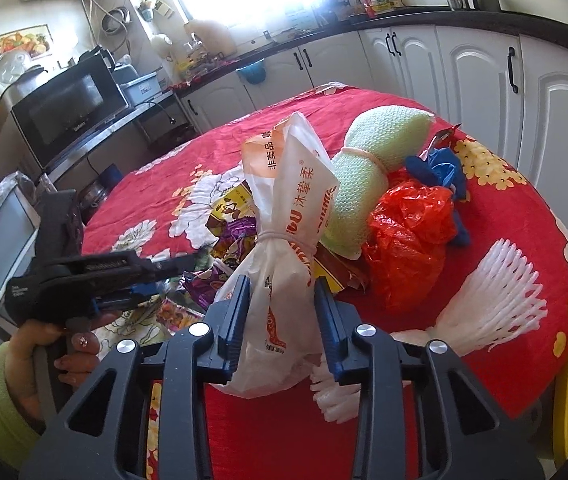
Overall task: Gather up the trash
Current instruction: 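Grasp the green snack wrapper with the left tool while the right tool grasps the white plastic bag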
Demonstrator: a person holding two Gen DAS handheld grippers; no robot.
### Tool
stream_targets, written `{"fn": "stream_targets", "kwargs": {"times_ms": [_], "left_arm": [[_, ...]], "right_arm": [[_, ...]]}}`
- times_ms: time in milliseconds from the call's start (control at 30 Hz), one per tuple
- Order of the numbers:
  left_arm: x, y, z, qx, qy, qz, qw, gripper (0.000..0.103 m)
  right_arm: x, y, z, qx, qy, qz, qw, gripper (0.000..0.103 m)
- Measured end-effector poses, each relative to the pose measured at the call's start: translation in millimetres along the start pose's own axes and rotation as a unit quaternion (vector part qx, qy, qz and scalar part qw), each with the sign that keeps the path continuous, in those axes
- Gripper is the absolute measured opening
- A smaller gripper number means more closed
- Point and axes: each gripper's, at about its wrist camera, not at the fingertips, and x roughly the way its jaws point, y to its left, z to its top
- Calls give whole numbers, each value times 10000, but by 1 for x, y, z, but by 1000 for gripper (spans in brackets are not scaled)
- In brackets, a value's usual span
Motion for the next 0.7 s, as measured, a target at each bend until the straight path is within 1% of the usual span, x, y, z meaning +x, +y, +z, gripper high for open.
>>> {"fn": "stream_targets", "kwargs": {"times_ms": [33,100,367,533,700], "left_arm": [[0,0,0,24,-1,-4,10000,13],[-2,-1,0,71,-46,-13,10000,10],[-16,-14,-1,394,-237,-175,9988,3],[-32,-19,1,519,-583,-94,9969,1],[-52,-29,4,623,-886,-124,9940,1]], "right_arm": [[-1,-1,-1,18,-20,13,10000,26],[-4,-2,0,64,-83,30,9999,25],[-19,-2,2,99,-344,77,9993,24],[-28,-1,7,125,-443,112,9989,24],[-39,-1,9,119,-571,108,9982,24]]}}
